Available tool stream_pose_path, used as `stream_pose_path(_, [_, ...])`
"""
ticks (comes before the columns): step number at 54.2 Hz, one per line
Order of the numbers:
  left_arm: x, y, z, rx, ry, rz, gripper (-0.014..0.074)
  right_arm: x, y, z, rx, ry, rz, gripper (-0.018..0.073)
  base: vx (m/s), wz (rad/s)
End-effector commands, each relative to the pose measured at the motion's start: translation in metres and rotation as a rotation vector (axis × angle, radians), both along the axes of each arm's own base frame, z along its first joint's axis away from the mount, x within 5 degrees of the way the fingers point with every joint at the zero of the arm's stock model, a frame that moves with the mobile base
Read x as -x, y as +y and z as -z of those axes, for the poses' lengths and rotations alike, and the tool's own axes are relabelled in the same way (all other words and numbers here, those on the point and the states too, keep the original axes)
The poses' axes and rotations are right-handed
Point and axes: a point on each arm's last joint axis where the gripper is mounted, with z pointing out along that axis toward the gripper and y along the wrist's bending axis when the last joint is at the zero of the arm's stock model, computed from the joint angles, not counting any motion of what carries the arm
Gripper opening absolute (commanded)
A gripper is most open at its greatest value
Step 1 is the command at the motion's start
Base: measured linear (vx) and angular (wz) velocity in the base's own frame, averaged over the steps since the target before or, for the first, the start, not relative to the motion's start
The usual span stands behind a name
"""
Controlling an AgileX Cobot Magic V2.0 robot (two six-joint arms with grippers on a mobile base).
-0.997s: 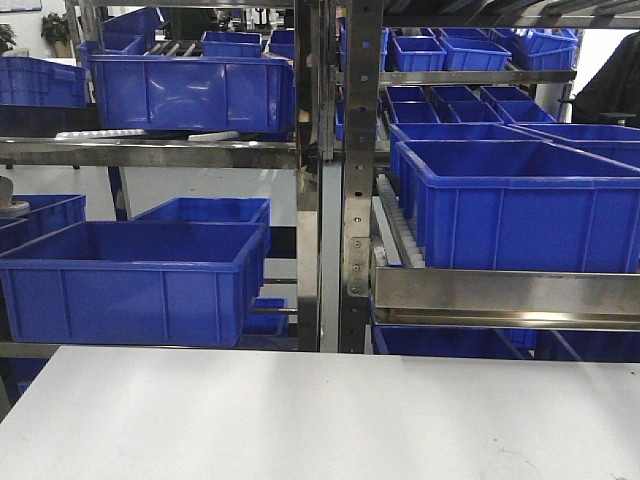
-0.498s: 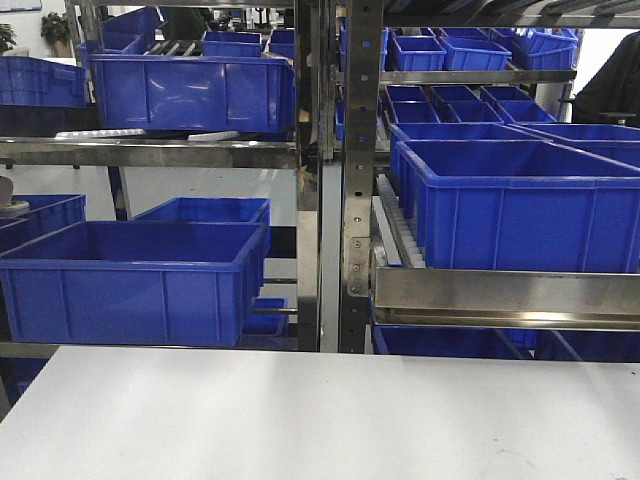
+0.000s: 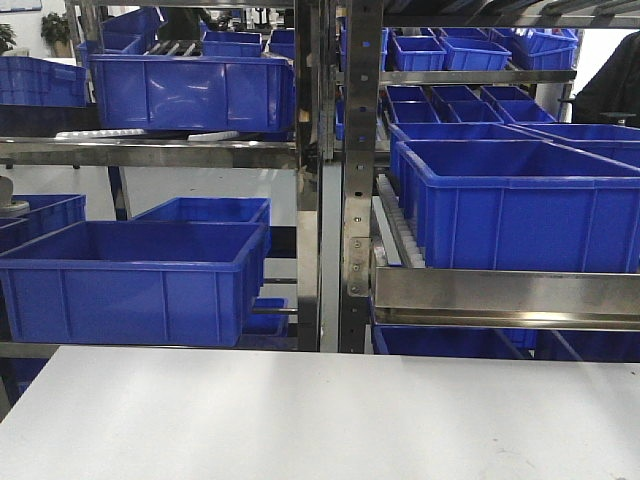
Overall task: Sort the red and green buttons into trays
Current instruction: 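Lower both grippers over the green and red push buttons on the table, then close left gripper on green button and right gripper on red button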
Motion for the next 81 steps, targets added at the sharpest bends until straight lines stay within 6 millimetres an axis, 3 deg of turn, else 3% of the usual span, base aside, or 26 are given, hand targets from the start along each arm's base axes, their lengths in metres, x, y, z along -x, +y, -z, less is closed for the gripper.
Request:
stream_pose_path(1, [-0.011, -0.001, -0.009, 0.018, -0.041, 0.005, 0.0006, -0.010, 0.000, -0.014, 0.017, -0.061, -0.008, 0.0022, 0.00, 0.00])
stream_pose_path(14, [-0.024, -0.001, 0.010, 0.155, 0.144, -0.044, 0.0083, -0.019, 0.000, -0.007, 0.017, 0.003, -0.009, 0.0120, 0.00, 0.00])
stream_pose_path(22, [-0.030, 0.000, 0.019, 0.133, 0.233, -0.055, 0.0223, -0.020, 0.000, -0.006, 0.016, 0.011, -0.009, 0.0200, 0.00, 0.00])
stream_pose_path(31, [-0.037, 0.000, 0.031, 0.156, 0.338, -0.073, 0.0446, -0.020, 0.000, -0.006, 0.016, 0.012, -0.009, 0.0288, 0.00, 0.00])
stream_pose_path(38, [-0.042, -0.001, 0.036, 0.145, 0.370, -0.073, 0.0550, -0.020, 0.000, -0.006, 0.016, 0.012, -0.009, 0.0322, 0.00, 0.00])
stream_pose_path(46, [-0.047, -0.001, 0.042, 0.146, 0.407, -0.078, 0.0570, -0.020, 0.000, -0.005, 0.010, 0.020, -0.007, 0.0323, 0.00, 0.00])
stream_pose_path(54, [-0.054, 0.000, 0.050, 0.257, 0.460, -0.147, 0.0571, -0.019, 0.000, -0.002, -0.019, 0.058, 0.002, 0.0323, 0.00, 0.00])
stream_pose_path(64, [-0.065, 0.006, 0.060, 0.038, 0.492, -0.127, 0.0571, -0.018, 0.000, 0.002, -0.018, 0.101, 0.008, 0.0323, 0.00, 0.00])
stream_pose_path(73, [-0.083, 0.000, 0.064, -0.027, 0.417, -0.020, 0.0571, -0.017, 0.000, 0.002, -0.018, 0.103, 0.008, 0.0323, 0.00, 0.00])
stream_pose_path(81, [-0.095, -0.002, 0.084, -0.010, 0.518, -0.019, 0.0571, -0.017, 0.000, 0.002, -0.018, 0.103, 0.008, 0.0323, 0.00, 0.00])
